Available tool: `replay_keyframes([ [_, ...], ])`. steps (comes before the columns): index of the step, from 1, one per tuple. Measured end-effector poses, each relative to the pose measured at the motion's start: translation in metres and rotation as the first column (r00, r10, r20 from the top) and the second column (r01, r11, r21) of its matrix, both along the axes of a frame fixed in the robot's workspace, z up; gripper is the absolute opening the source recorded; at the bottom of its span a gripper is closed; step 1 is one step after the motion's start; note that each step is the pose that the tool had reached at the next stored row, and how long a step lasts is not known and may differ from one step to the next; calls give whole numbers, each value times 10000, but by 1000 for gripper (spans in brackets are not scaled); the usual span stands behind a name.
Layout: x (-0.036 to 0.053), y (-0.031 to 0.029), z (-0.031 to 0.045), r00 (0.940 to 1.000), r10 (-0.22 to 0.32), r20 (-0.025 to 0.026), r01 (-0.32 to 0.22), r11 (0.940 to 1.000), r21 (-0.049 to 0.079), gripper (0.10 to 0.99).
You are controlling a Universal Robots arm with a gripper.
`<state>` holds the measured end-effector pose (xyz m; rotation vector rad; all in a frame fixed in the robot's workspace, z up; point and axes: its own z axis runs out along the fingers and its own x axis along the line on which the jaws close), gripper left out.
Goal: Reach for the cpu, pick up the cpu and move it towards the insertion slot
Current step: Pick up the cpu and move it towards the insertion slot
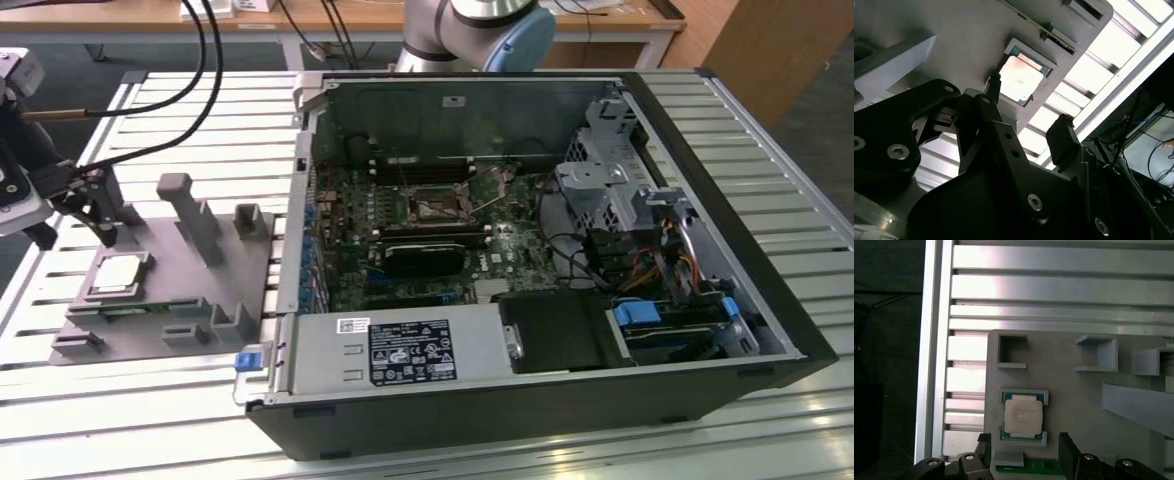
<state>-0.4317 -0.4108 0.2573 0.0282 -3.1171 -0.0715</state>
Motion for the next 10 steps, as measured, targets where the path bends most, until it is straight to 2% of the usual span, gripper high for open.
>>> replay_keyframes([
  [3, 0, -5, -32, 10000, 1, 2, -1, 10000, 40, 643],
  [7, -2, -6, -79, 10000, 0, 63, -1, 10000, 79, 643],
  [10, -2, -6, -119, 10000, -1, 72, 0, 9999, 143, 643],
])
